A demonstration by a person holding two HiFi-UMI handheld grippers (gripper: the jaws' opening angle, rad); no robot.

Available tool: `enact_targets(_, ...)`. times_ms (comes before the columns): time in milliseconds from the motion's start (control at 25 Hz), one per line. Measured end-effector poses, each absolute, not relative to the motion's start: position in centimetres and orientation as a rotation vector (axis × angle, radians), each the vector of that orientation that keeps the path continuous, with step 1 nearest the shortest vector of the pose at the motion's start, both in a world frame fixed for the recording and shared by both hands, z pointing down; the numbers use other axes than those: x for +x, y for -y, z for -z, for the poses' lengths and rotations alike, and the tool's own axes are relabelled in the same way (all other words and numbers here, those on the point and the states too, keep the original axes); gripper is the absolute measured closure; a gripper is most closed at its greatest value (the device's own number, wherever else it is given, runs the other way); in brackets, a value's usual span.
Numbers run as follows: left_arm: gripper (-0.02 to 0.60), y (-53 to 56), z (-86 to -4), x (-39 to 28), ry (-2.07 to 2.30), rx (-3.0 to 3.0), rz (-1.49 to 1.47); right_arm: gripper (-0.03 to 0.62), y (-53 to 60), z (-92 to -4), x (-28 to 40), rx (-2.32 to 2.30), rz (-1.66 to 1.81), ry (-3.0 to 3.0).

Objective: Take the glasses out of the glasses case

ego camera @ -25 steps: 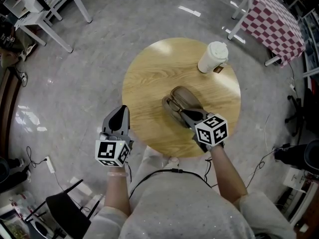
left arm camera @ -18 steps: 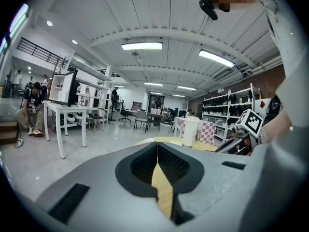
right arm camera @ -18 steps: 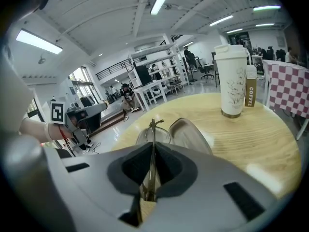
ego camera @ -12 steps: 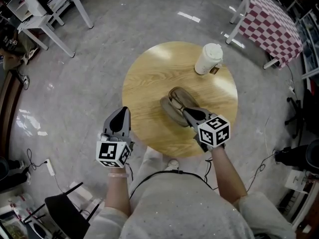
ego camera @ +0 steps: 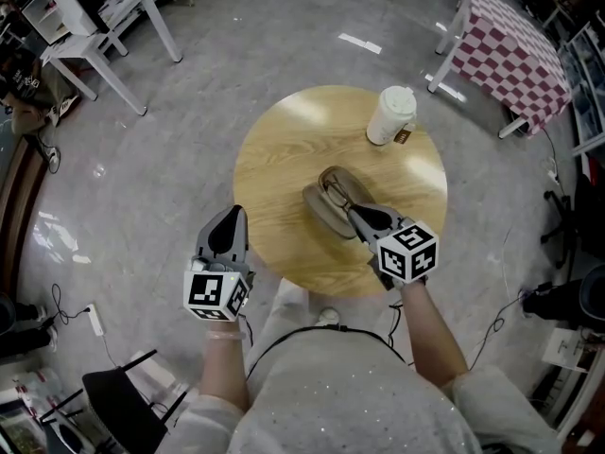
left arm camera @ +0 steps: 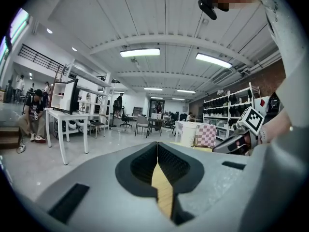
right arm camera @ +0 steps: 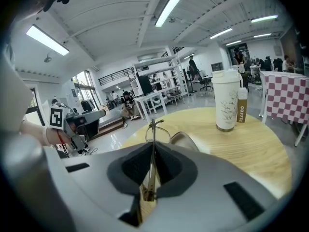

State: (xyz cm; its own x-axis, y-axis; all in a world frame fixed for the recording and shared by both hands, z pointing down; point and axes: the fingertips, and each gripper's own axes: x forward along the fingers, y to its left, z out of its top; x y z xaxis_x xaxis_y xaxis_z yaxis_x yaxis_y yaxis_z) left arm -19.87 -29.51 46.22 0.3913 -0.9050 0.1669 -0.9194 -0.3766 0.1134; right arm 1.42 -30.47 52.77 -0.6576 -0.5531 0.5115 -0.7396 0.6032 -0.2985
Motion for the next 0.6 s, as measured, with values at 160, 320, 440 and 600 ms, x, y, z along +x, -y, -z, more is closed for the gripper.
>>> enact_targets(160,0.576,28.9,-45.8,-19.8,1.642,2.466,-0.103,0.574,30.0,-52.0,1.5,1.058,-0.675,2.483)
enact_targets(320,0.577,28.3,-45.3,-19.6,1.644,2.476,-0.096,0.574,29.7,-51.2,1.8,1.085,-0.652,2.502)
enact_targets(440,0.577,27.9,-45.0,-19.4,1.646,2.484,-0.094,0.574,29.6,-50.4,2.0,1.107,-0.638,2.521)
enact_targets(600,0.577,27.3,-44.4,-19.2,1.654,2.493,-0.087,0.574,29.2,-49.5,2.4,1.135,-0.621,2.547)
